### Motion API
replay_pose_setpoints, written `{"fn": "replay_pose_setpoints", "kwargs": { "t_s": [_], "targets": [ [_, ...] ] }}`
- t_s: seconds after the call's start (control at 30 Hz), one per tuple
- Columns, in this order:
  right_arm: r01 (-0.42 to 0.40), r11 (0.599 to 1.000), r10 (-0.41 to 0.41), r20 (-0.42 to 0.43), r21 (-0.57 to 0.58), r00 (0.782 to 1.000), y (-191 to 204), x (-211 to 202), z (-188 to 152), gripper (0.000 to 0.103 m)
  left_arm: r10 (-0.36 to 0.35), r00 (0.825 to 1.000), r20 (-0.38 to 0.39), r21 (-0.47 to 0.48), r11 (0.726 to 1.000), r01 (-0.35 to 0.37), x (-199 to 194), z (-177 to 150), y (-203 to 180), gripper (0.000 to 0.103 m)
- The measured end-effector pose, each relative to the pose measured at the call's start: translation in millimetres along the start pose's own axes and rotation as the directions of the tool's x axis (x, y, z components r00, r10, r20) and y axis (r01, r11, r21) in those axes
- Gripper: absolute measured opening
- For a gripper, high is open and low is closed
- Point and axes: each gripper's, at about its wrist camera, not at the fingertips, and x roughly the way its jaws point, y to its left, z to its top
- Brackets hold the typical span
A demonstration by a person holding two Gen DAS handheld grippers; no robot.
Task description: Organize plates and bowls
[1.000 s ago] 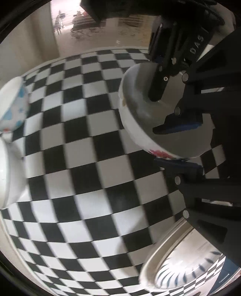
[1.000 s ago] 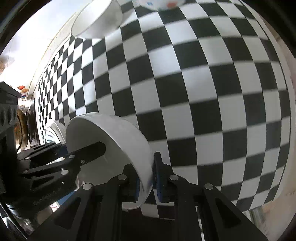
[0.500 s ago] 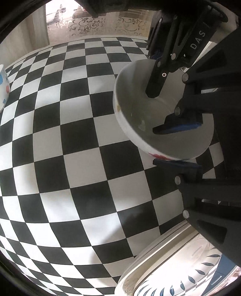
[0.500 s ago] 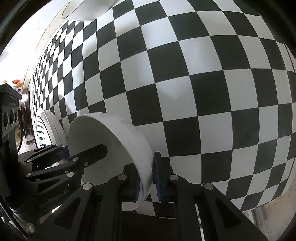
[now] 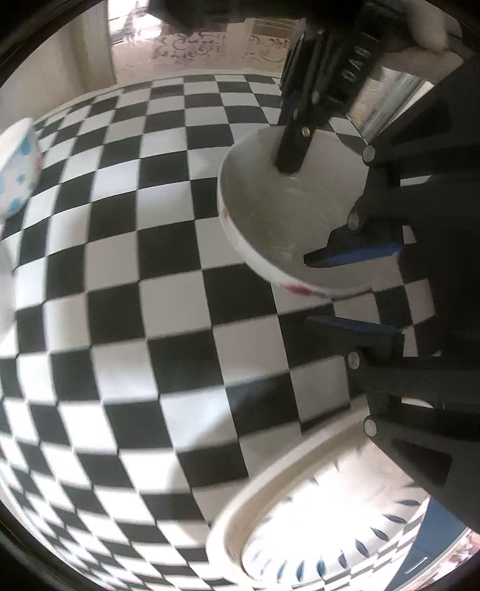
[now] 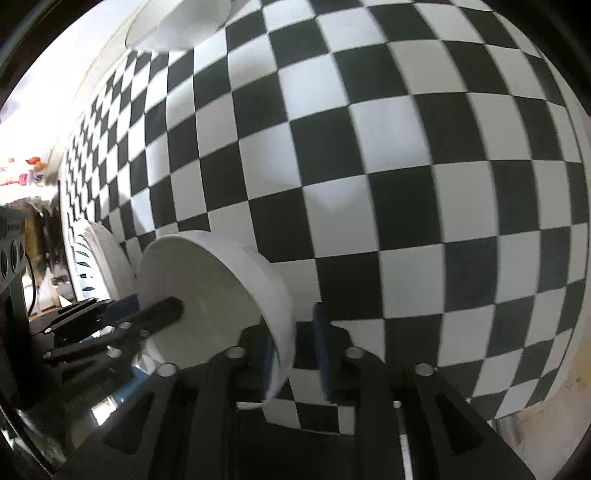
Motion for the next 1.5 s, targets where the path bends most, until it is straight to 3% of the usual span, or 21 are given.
{"fn": "replay_pose_setpoints", "kwargs": {
  "t_s": [0.13,0.27,0.47,0.6,0.73,0.87,1.2,1.33,1.5],
  "targets": [
    [-0.04,0.999,0.039,0.025,0.022,0.999,-7.5,-24.1,1.9,0.035,0.025,0.998,0.062,-0.012,1.0,-0.024,-33.8,-6.0,11.0,0.027],
    [-0.03,1.0,0.029,0.129,0.004,0.991,1.8,-61.7,21.7,0.036,0.02,0.991,0.134,-0.022,1.0,-0.017,-65.8,6.2,19.3,0.027],
    [-0.153,0.988,0.139,0.257,0.035,0.956,22.9,-86.3,88.4,0.039,-0.013,0.974,0.227,-0.064,0.998,0.029,-92.3,74.2,39.8,0.027],
    [-0.241,0.966,0.208,0.278,0.089,0.938,35.6,-73.8,144.4,0.039,-0.038,0.959,0.28,-0.101,0.993,0.069,-101.5,137.0,54.7,0.027],
    [-0.27,0.953,0.227,0.268,0.134,0.936,47.1,-53.8,185.9,0.039,-0.061,0.963,0.264,-0.1,0.991,0.09,-95.5,187.6,62.8,0.027],
    [-0.293,0.941,0.246,0.251,0.167,0.936,51.7,-37.1,205.1,0.039,-0.114,0.968,0.224,-0.062,0.989,0.131,-82.2,221.6,65.5,0.027],
    [-0.279,0.938,0.229,0.239,0.204,0.944,53.5,-16.0,229.5,0.038,-0.108,0.98,0.168,-0.012,0.994,0.111,-53.4,244.5,60.8,0.026],
    [-0.202,0.959,0.15,0.245,0.201,0.958,60.3,-15.3,233.9,0.019,-0.11,0.976,0.189,-0.008,0.993,0.114,-54.1,239.7,60.3,0.026],
    [-0.165,0.969,0.115,0.252,0.186,0.961,65.6,-16.8,230.1,0.017,-0.095,0.974,0.205,0.009,0.995,0.095,-59.9,220.8,57.3,0.026]
  ]
}}
